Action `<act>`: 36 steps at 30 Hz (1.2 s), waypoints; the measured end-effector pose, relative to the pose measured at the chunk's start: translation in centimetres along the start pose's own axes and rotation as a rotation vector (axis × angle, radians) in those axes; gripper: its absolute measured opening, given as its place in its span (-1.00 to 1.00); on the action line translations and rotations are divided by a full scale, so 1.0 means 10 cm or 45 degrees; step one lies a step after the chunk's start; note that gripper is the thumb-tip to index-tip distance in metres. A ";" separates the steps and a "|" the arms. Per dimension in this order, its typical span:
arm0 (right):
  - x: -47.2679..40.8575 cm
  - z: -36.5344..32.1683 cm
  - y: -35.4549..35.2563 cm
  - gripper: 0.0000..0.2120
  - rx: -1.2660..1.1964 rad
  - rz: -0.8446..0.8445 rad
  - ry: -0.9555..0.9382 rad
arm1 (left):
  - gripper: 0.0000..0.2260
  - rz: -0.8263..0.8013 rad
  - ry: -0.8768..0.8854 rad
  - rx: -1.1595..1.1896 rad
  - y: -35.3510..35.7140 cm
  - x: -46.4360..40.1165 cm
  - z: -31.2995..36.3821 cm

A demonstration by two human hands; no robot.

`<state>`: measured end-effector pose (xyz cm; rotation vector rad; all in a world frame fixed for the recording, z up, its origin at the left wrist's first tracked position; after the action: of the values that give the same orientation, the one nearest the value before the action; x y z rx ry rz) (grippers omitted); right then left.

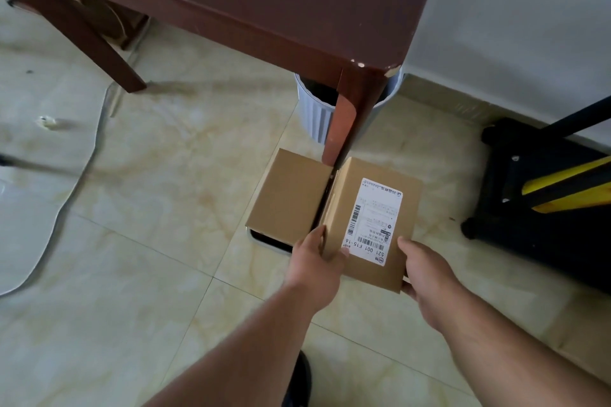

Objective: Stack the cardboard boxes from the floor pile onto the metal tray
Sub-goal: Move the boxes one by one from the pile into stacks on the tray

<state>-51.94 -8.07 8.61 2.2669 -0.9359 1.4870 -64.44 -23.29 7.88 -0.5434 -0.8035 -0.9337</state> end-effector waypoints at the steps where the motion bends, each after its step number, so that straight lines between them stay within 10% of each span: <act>1: -0.01 0.01 0.00 -0.72 -0.004 -0.005 0.002 | -0.36 0.004 -0.001 0.005 0.00 -0.01 -0.01; 36: -0.05 0.07 0.10 -0.75 0.100 -0.022 -0.039 | -0.38 0.014 -0.077 0.000 -0.08 0.03 0.00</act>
<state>-52.25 -9.05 7.71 2.3530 -0.8784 1.5110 -65.02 -23.80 8.14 -0.5779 -0.8542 -0.9104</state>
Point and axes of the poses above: each hand's wrist, its own x-axis away from the middle knuckle, its own y-axis out of the palm, z = x × y, the point moved 4 cm from there along -x, towards the middle knuckle, and after that the axes turned 12 degrees about -z, right-handed, at the moved point
